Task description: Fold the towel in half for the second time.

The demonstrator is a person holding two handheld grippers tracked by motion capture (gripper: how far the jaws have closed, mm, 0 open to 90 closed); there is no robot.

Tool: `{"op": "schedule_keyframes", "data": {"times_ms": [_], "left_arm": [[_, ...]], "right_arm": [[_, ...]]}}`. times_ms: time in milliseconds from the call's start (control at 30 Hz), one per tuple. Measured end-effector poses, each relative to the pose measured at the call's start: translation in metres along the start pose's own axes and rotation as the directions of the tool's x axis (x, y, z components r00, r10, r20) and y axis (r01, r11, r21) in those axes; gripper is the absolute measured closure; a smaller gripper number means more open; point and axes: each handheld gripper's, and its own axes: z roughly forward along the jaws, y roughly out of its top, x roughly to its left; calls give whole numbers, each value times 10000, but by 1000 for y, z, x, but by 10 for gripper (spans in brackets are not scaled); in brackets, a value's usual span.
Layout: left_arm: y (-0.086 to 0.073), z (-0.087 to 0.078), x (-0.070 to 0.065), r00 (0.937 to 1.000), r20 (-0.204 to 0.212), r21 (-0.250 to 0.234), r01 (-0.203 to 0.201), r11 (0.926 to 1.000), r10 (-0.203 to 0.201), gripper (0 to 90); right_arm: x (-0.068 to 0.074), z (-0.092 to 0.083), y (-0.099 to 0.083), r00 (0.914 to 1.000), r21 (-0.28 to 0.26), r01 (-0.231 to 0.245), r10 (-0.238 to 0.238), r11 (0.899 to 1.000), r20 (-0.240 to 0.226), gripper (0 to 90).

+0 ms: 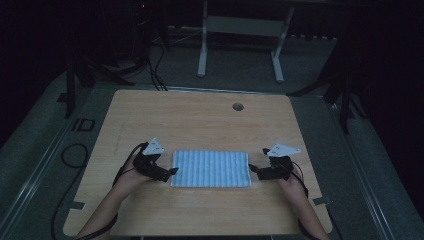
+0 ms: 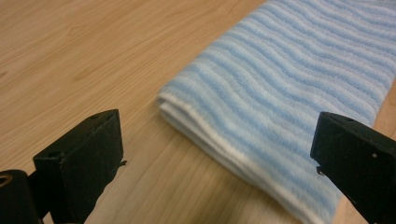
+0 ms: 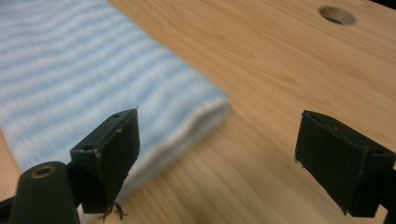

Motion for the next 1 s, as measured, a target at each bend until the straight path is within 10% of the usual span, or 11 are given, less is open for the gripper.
{"op": "schedule_keyframes", "data": {"times_ms": [533,1000], "left_arm": [[-51,-32,19,9830,-1341,-152,1245,9921,-1254,27],[-82,-58,32,9432,-2125,-1108,2363,9653,-2553,28]], "right_arm": [[-17,-41,-45,9878,-195,-1099,1114,9938,1090,129],[-29,-65,-71,9321,-1055,-2336,2535,9666,2588,115]]}}
